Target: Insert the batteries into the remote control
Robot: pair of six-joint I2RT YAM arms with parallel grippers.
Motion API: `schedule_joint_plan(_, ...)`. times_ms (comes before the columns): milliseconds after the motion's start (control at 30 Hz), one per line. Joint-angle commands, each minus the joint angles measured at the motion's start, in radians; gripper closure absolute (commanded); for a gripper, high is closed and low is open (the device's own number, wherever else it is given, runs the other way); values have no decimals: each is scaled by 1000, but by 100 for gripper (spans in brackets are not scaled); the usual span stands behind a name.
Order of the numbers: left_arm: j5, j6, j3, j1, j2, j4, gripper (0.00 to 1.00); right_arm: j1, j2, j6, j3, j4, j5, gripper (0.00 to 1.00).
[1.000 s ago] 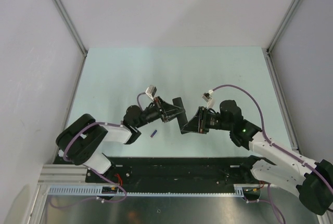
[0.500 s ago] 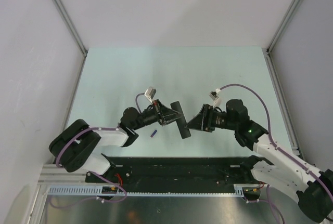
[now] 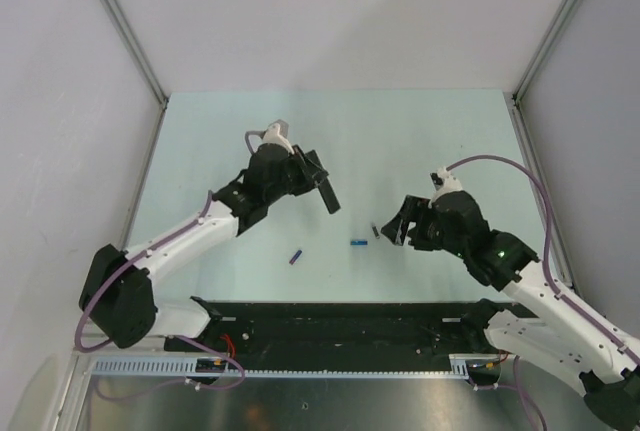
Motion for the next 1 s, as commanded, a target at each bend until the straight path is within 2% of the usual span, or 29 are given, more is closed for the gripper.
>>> schedule_joint_plan(0, -474, 251, 172, -10, 74, -578, 100, 94, 20, -3, 53, -173, 412, 24)
schedule_joint_plan(100, -614, 311, 261, -11, 175, -684, 100, 126, 23, -4, 61, -184, 503, 22)
schedule_joint_plan(233, -698, 397, 460, -14, 395, -850, 100, 126, 46, -38, 79, -200, 515, 21)
schedule_joint_plan(333, -740, 420, 571, -19, 500, -921, 100, 126, 67, -56, 92, -208, 500, 20)
schedule_joint_plan(600, -654, 434, 694, -27, 686, -922, 100, 123, 32, -85, 96, -217, 459, 18)
schedule_joint_plan(867, -593, 426, 737, -73, 767, -919, 83, 95, -11, -87, 95, -253, 440, 17)
schedule_joint_plan(967, -585, 421, 746, -79, 778, -919, 71, 94, -26, -87, 95, -260, 437, 17)
